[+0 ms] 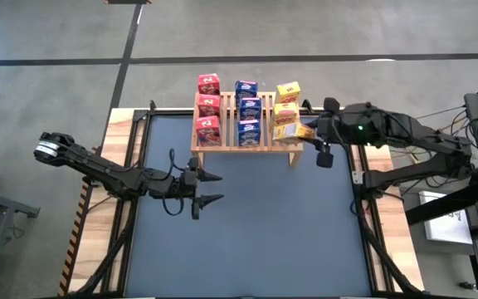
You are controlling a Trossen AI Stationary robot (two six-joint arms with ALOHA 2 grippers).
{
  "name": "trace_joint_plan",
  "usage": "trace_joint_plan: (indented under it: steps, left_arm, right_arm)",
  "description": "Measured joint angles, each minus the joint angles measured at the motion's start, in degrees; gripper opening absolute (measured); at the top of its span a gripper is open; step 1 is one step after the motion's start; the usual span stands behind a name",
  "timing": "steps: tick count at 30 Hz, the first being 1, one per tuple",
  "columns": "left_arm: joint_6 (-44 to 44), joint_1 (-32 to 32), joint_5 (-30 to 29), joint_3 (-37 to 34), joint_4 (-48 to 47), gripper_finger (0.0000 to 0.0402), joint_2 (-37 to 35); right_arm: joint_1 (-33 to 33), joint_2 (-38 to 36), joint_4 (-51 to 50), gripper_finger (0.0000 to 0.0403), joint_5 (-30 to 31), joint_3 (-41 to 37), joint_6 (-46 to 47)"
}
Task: Stack cereal on shelf
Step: Put the yellow cereal box aligned with the other yellow cereal boxes on the shelf
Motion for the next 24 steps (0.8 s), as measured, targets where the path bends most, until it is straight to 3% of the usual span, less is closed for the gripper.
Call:
trace_joint_plan:
  steps: [9,16,24]
  left_arm:
    - [0.0,0.0,0.0,0.0,-0.5,0.0252,0.0]
    - [-0.1,0.0,0.0,0.0,-1.0,0.0252,0.0]
    - [-0.6,0.0,0.0,0.0,-1.4,0.0252,0.0]
  right_arm:
    - [-8.0,4.1,-1.6,0.0148,-9.4,0.0,-4.0]
    - [-12.7,8.1,-4.1,0.0148,-9.8,0.5,-7.2]
    - [-15.4,11.3,-5.0,0.0148,-14.3,0.6,-8.7]
